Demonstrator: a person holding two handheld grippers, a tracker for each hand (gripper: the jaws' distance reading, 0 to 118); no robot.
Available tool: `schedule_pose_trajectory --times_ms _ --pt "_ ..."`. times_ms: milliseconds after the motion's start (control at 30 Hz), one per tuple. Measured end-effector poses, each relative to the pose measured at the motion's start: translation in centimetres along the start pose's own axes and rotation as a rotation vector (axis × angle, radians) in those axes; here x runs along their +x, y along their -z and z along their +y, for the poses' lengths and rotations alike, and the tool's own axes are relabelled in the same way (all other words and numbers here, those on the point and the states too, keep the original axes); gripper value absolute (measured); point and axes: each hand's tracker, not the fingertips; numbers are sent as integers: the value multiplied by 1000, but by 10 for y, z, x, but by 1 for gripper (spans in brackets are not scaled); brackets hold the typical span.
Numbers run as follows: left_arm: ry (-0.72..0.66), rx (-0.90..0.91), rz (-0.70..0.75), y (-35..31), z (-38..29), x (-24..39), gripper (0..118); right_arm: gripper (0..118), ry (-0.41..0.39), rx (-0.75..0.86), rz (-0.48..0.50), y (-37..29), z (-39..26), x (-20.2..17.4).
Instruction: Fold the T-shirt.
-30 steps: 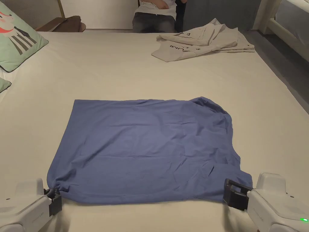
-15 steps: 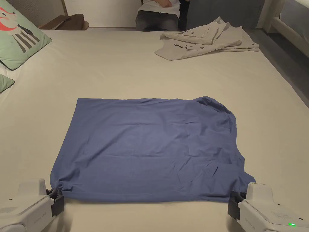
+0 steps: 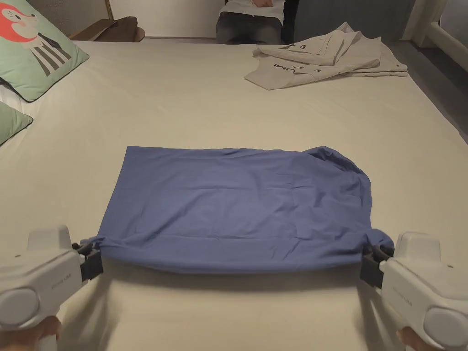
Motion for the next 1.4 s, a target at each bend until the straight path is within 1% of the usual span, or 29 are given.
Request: schedule_pose_trajectory --times_ms 300,367,500,667,833,967,1000,1033,1067,1100,1133,1167,1200,1233,1333,1400 --pt "-2 4 17 69 58 9 3 9 37 -1 -2 74 51 1" --pt "3 -7 28 89 66 12 3 9 34 -22 -11 95 59 0" --pt "46 -65 57 132 75 19 3 9 -1 -72 -50 135 68 -3" --pt "90 -121 91 172 74 24 3 9 2 -158 -74 183 68 1" --pt "72 -204 112 194 61 23 3 9 24 -205 -84 205 54 4" --pt "80 -180 123 189 62 28 5 10 15 -188 -89 195 55 1" --pt "78 -179 120 186 64 28 11 12 22 -195 -85 192 57 0" --pt "63 -175 107 181 67 28 25 18 33 -200 -80 187 60 0" --pt "44 -177 100 176 71 28 59 36 37 -194 -75 179 62 -1" --pt "14 -172 81 170 74 29 85 56 40 -173 -72 171 64 -2" --pt "-6 -147 51 161 78 30 105 77 39 -126 -69 161 68 -4" --pt "-17 -108 37 150 82 32 110 100 47 -87 -67 150 72 -6" --pt "-36 -55 9 137 85 35 109 107 55 -55 -64 139 76 -8" --pt "-28 5 27 123 90 39 109 108 61 -6 -47 124 80 -11" --pt "-33 106 -65 78 99 52 110 108 78 144 10 76 89 -19" --pt "-18 197 -103 48 98 63 110 108 69 234 37 44 91 -28"
